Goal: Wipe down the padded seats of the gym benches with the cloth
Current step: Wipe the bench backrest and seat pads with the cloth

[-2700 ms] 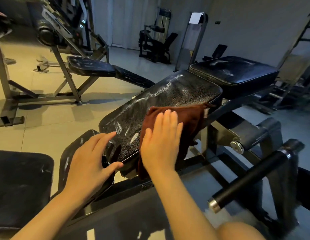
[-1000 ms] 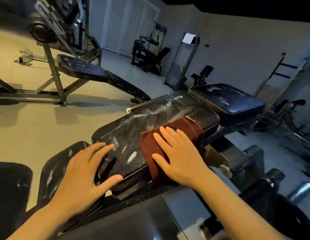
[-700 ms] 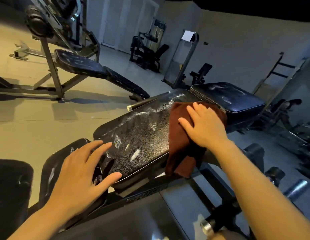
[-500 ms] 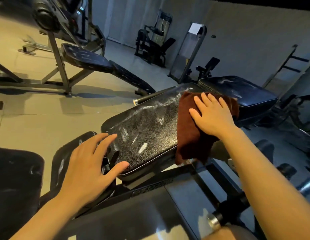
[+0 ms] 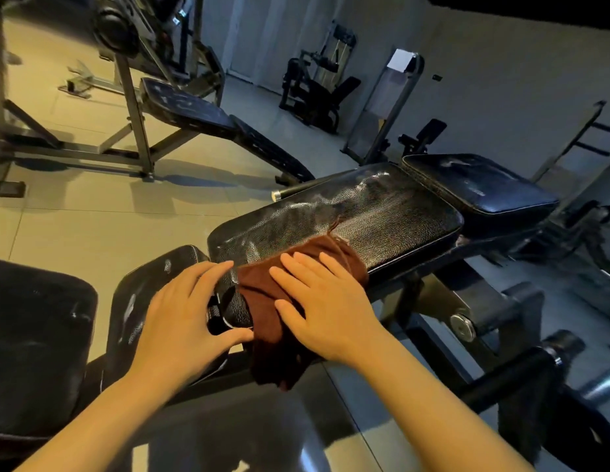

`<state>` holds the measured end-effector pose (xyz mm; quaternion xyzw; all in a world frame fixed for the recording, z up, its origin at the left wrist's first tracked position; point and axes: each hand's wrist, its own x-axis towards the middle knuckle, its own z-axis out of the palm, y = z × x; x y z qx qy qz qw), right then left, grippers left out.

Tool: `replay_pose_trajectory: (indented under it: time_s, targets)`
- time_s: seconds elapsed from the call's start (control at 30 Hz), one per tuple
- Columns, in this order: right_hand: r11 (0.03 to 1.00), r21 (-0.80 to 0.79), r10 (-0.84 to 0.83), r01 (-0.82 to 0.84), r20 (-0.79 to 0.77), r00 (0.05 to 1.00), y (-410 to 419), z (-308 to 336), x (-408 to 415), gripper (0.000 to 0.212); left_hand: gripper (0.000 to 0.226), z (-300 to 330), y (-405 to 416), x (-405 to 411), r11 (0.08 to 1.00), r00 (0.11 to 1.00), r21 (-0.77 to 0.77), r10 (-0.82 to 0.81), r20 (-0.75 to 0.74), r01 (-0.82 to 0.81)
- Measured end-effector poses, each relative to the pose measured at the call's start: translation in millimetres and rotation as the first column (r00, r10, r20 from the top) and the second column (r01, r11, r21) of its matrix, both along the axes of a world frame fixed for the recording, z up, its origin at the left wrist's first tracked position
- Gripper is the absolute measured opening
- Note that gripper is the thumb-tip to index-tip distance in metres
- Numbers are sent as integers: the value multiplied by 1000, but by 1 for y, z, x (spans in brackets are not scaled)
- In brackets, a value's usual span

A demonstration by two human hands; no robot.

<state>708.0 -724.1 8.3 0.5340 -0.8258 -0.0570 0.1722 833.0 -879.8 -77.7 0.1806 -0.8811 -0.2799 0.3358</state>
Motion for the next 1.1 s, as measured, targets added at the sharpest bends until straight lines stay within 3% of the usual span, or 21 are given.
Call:
replay_pose_trajectory:
  time_s: [0.13, 0.23, 0.3, 0.37, 0.5, 0.67, 0.8, 0.9, 1.03, 1.1]
  targets:
    - [964, -93, -259, 249, -105, 960, 23, 44, -43, 55, 102, 0, 1, 0, 997, 1000, 72, 19, -11, -18]
    - [837, -101, -547, 538, -91, 833, 34, 78, -73, 66, 105, -3, 2, -1, 998, 1000, 62, 22, 1, -22]
    - [792, -56, -611, 608, -72, 789, 28, 78, -76, 74, 107, -4, -1, -1, 999, 1000, 49, 23, 3, -23]
    - [815, -60, -580, 577, -91, 810, 16, 64, -64, 74, 102, -5, -4, -2, 1000, 1000, -9, 26, -4, -26]
    - [933, -63, -359, 355, -81, 930, -14, 20, -21, 70, 87, -6, -5, 3, 997, 999, -66, -30, -45, 27]
    - [996, -23, -82, 81, -42, 996, -42, -27, 25, 52, 67, -5, -15, 21, 998, 997, 59, -16, -72, 21]
    - [997, 30, 72, -71, -38, 997, -20, -20, 24, 46, 61, -3, -20, 30, 988, 996, 144, 56, -65, -46]
    - [999, -34, -3, 0, -98, 995, 9, 8, -2, 46, 58, -7, -17, 30, 987, 995, 147, 79, -53, -70]
    - [919, -62, -393, 388, -125, 911, 23, 54, -36, 56, 54, -8, -14, 23, 997, 997, 37, 76, -28, -75]
    - [870, -57, -493, 490, -123, 861, 6, 50, -31, 57, 54, -7, -13, 21, 996, 997, 65, 68, -31, -66]
